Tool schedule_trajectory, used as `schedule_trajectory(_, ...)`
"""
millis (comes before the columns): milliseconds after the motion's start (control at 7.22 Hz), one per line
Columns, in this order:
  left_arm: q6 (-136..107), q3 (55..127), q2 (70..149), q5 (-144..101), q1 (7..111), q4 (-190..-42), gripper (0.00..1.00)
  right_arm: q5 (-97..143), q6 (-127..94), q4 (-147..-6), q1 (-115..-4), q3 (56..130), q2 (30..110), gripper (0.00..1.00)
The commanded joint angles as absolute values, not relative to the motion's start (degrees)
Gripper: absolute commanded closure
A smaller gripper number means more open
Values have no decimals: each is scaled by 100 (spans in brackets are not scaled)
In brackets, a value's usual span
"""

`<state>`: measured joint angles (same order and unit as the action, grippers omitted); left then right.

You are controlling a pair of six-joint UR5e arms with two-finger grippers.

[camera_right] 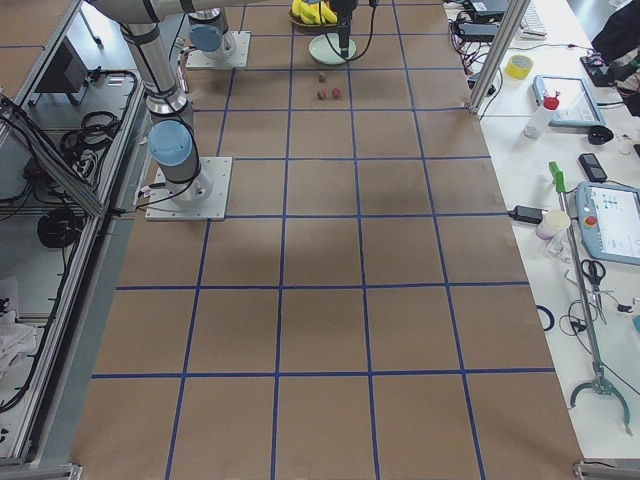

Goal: Collect all strawberries into plate
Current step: 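Raise the right arm away while the left gripper moves toward the strawberries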

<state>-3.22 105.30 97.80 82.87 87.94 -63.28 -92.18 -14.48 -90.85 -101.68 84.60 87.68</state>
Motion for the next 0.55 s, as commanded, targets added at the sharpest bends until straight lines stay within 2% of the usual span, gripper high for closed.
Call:
schedule_trajectory(0,-290,10538,10281,8227,9060,-5383,0,-9194,-1117,-8632,-9655,8376,8841,0)
schedule_trajectory(415,-290,10556,10792,8192,9780,-4845,0,-9150,-791,-8700,-9439,8463,8903,0)
